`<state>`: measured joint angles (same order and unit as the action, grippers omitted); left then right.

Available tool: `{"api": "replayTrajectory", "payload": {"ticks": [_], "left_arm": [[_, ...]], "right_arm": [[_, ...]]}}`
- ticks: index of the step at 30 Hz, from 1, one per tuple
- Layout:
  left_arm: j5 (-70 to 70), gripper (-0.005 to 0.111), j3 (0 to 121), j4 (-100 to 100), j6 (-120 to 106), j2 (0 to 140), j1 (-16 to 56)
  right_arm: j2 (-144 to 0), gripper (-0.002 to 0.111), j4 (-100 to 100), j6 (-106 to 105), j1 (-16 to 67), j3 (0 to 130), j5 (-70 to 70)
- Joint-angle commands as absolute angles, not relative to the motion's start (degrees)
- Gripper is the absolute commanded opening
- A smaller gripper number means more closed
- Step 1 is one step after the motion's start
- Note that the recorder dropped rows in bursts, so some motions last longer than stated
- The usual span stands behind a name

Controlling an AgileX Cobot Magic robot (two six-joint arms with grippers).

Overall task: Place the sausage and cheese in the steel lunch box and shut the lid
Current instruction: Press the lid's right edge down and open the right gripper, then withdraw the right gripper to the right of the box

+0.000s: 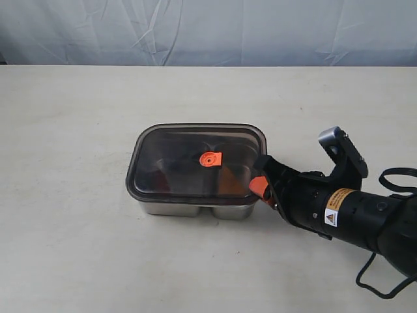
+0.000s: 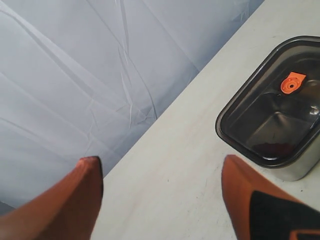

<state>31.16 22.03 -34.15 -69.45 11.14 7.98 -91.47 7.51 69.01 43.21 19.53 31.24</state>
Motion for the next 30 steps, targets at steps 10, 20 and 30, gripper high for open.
{"api": "replayTrajectory", "payload": {"ticks": [10,20,30], "left_arm": [[30.87,0.064,22.17,-35.02,-69.10,10.70,8.21],[30.87,0.064,22.17,-35.02,-69.10,10.70,8.21],[30.87,0.064,22.17,-35.02,-69.10,10.70,8.21]], "right_arm": [[-91.61,0.057,9.17,67.71,43.43,19.16,24.54],[-90.18,0.057,13.66,70.06,43.43,19.16,25.81],[-77.71,0.057,16.64,70.49,43.43,19.16,17.64]]}}
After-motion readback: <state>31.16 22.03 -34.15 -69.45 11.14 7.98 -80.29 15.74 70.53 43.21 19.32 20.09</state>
